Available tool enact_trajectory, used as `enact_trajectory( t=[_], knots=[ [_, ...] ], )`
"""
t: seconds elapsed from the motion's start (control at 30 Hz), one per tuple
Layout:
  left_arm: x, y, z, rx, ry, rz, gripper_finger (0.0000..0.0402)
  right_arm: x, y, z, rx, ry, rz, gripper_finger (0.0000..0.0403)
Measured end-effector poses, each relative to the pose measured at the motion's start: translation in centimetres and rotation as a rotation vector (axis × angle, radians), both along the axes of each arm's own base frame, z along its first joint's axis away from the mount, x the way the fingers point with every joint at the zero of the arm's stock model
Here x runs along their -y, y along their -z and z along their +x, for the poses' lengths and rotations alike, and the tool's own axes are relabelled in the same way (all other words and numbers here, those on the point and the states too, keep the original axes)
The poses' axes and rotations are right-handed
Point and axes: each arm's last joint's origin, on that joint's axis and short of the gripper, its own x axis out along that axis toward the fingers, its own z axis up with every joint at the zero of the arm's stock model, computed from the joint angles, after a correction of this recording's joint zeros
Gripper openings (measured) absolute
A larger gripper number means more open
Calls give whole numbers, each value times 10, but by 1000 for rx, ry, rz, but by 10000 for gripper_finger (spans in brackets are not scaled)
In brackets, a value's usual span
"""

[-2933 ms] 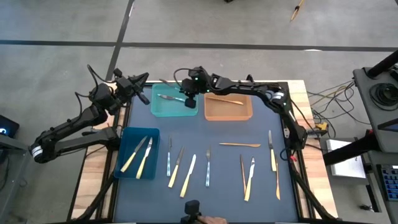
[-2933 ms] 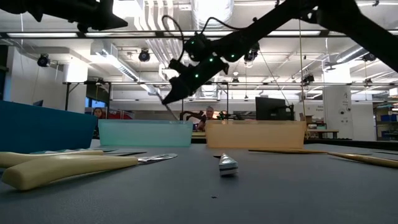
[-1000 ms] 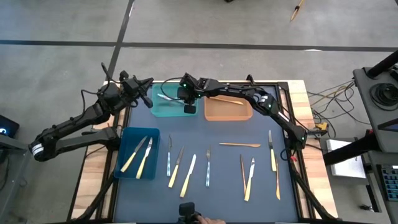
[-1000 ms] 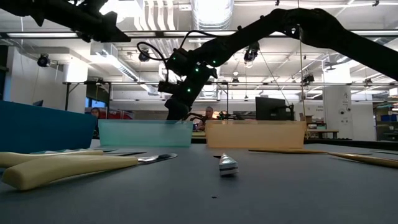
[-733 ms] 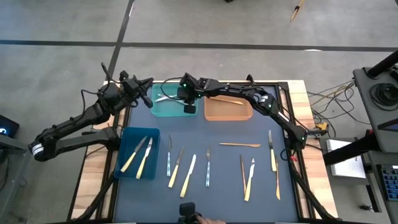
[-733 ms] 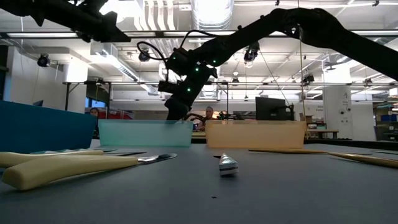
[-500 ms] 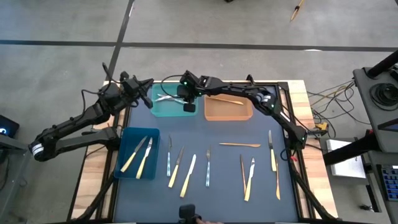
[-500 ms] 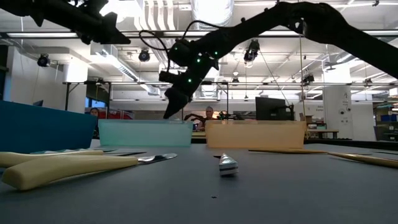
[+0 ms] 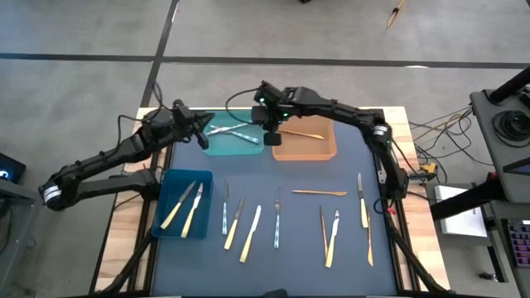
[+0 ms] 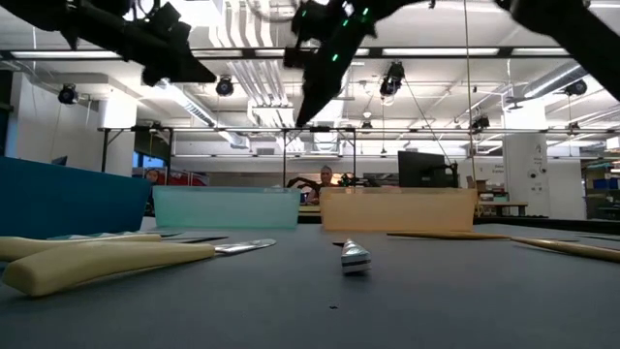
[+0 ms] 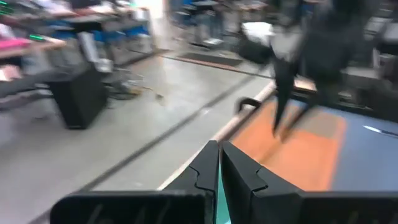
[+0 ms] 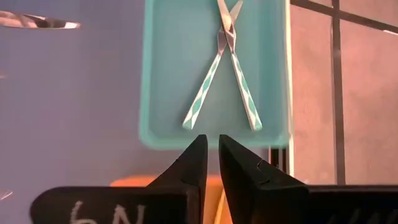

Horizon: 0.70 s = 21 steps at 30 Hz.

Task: Sort silverware by color (type)
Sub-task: Put the white knife into the light blue bin

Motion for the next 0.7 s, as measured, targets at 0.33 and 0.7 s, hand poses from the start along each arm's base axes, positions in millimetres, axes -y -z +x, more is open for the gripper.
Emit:
enact_trajectory(
  t=[0.33,0.7],
  knots=[
    [-28,17,44,-197,69,-87,0,-35,-36,-40,135,-63,101,9],
    [-56,39,84,-602,209,-87,0,-59,-16,-73,307,-44,97,9]
  ],
)
